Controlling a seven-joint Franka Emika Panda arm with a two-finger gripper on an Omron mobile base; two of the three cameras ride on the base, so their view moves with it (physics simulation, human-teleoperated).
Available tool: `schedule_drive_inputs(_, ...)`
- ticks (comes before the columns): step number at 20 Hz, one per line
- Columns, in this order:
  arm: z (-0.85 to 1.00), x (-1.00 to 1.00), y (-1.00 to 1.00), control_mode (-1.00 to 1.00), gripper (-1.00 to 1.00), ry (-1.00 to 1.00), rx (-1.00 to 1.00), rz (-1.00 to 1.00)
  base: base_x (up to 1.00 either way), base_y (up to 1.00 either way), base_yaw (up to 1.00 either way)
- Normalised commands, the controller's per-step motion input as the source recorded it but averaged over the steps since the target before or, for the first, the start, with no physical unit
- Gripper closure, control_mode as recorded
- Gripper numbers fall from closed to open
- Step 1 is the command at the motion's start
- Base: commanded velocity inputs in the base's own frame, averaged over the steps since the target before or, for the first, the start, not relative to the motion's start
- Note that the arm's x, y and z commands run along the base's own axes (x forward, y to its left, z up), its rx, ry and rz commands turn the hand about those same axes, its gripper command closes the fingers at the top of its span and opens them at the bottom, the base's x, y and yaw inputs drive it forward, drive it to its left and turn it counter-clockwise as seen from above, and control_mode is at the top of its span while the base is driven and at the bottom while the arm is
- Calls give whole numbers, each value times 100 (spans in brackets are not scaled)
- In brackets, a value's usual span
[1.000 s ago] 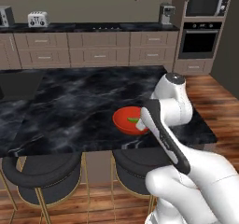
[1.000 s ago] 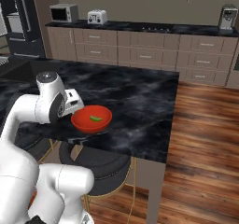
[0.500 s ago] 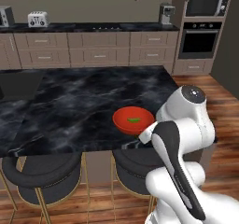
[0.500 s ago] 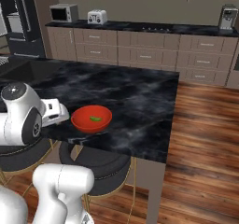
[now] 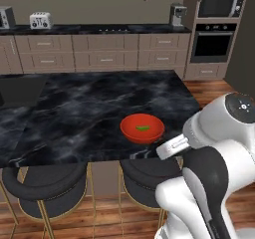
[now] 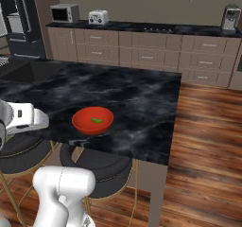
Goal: There is a bowl on the dining counter. Grab a lemon wedge from the fridge and place it in the bowl. Then get the liquor bottle and glass cup from the cabinet and place them next to the bowl.
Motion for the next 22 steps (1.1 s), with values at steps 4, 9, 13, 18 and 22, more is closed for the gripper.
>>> schedule_drive_inputs(4,0,-63,-28,-100,-100,-21,10,0,0,0,0)
schedule_drive_inputs(9,-1,-39,-11,-100,-100,-13,3,0,0,0,0)
schedule_drive_inputs(13,0,-21,0,-100,-100,-3,1,0,0,0,0)
schedule_drive_inputs(18,0,0,0,100,-100,0,0,0,-23,39,0)
schedule_drive_inputs(22,0,0,0,100,-100,0,0,0,-15,87,0)
